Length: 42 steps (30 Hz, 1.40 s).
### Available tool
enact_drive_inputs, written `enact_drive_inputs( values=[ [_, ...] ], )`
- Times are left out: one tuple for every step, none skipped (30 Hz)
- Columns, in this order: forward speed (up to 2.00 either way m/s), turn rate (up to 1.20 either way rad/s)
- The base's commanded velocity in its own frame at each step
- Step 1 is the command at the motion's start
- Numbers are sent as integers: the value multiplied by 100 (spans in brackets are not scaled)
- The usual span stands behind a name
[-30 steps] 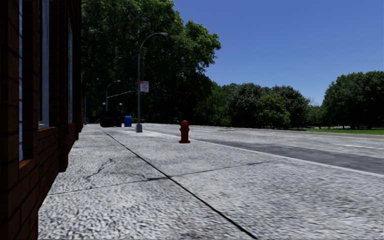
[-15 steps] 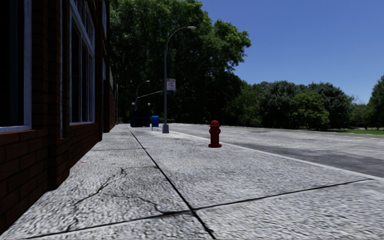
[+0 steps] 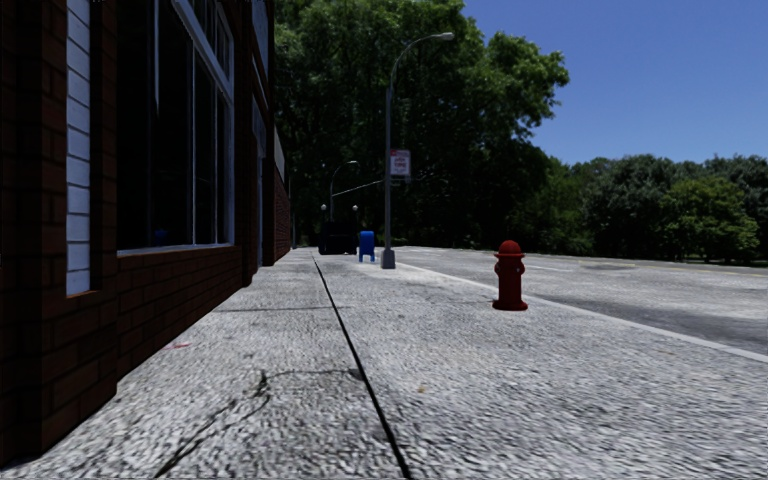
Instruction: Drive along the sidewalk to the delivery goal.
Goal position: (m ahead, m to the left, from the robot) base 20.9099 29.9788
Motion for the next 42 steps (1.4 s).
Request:
enact_drive_inputs(
  values=[
    [200,37],
    [200,37],
    [200,37],
    [200,37],
    [200,37],
    [200,37],
    [200,37],
    [200,37],
    [200,37],
    [200,37],
    [200,37],
    [200,37],
    [200,37],
    [200,36],
    [200,36],
    [200,35],
    [200,35],
    [200,30],
    [200,25],
    [200,18],
    [200,0],
    [200,0],
    [200,0],
    [200,0],
    [200,0],
    [200,0],
    [200,0],
    [200,0],
    [200,0],
    [200,0],
    [200,0],
    [200,0],
    [200,0],
    [200,0],
    [200,0],
    [200,6],
    [200,6],
    [200,14],
    [200,17],
    [200,17],
    [200,17],
    [200,18]
  ],
)
